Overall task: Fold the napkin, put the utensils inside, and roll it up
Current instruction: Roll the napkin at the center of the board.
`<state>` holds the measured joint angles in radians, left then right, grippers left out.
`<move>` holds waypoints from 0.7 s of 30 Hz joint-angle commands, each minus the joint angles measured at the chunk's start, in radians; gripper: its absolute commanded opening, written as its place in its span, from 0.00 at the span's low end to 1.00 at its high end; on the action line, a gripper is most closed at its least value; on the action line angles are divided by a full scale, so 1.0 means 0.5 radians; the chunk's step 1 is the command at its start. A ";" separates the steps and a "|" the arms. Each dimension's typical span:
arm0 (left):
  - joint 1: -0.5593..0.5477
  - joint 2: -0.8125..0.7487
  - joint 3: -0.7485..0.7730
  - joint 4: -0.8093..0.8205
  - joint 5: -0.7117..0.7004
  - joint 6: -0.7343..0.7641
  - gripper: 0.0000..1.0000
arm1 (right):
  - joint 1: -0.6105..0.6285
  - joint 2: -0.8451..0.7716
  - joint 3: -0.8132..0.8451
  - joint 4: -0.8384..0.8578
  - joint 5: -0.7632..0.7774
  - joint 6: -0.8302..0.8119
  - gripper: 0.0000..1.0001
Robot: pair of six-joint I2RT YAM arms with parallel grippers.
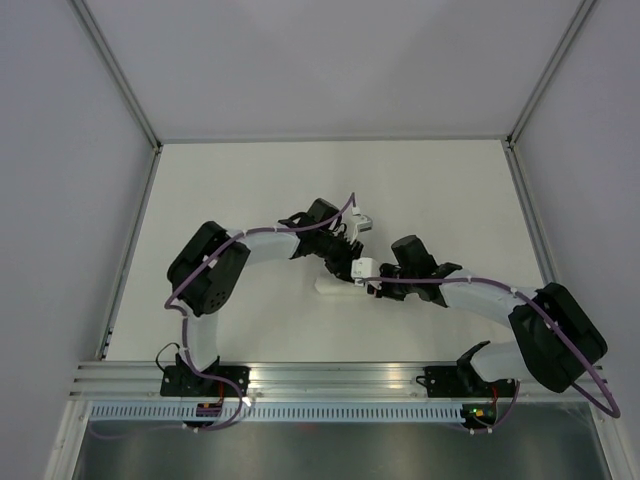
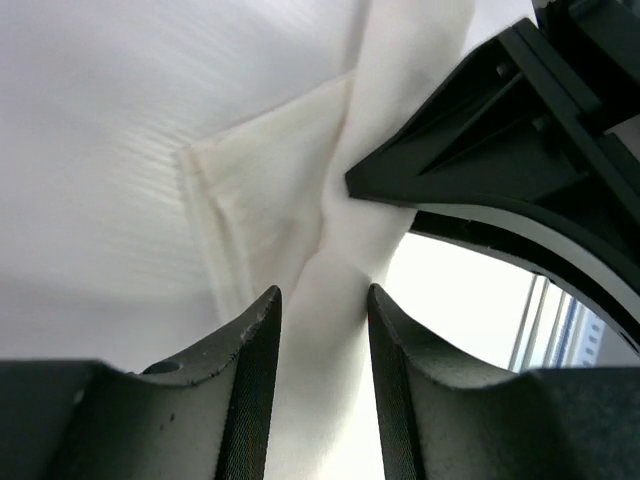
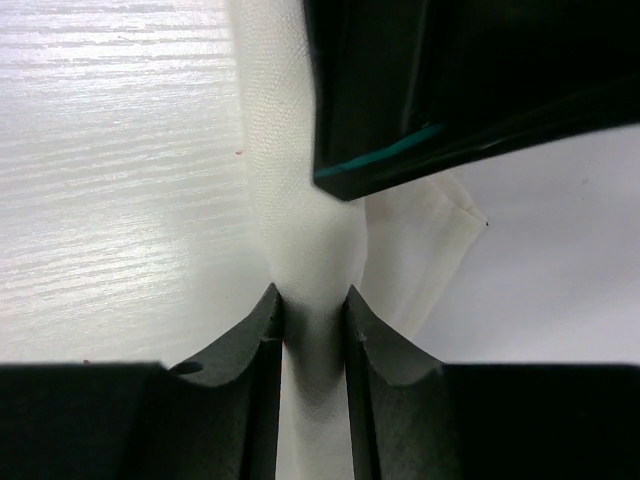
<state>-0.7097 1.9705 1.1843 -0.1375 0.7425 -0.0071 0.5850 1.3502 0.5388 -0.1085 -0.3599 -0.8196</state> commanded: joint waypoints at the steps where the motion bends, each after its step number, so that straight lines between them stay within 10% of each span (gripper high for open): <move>1: 0.030 -0.225 -0.080 0.210 -0.251 -0.179 0.45 | -0.044 0.131 0.045 -0.304 -0.087 -0.054 0.11; 21: -0.142 -1.425 -1.368 1.680 -1.770 -0.103 0.47 | -0.308 1.073 0.944 -1.271 -0.449 -0.321 0.11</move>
<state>-0.7422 1.2984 0.5346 0.5369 -0.0021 -0.1318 0.4416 1.7676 1.0180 -0.6281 -0.6292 -0.9276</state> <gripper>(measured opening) 0.466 0.312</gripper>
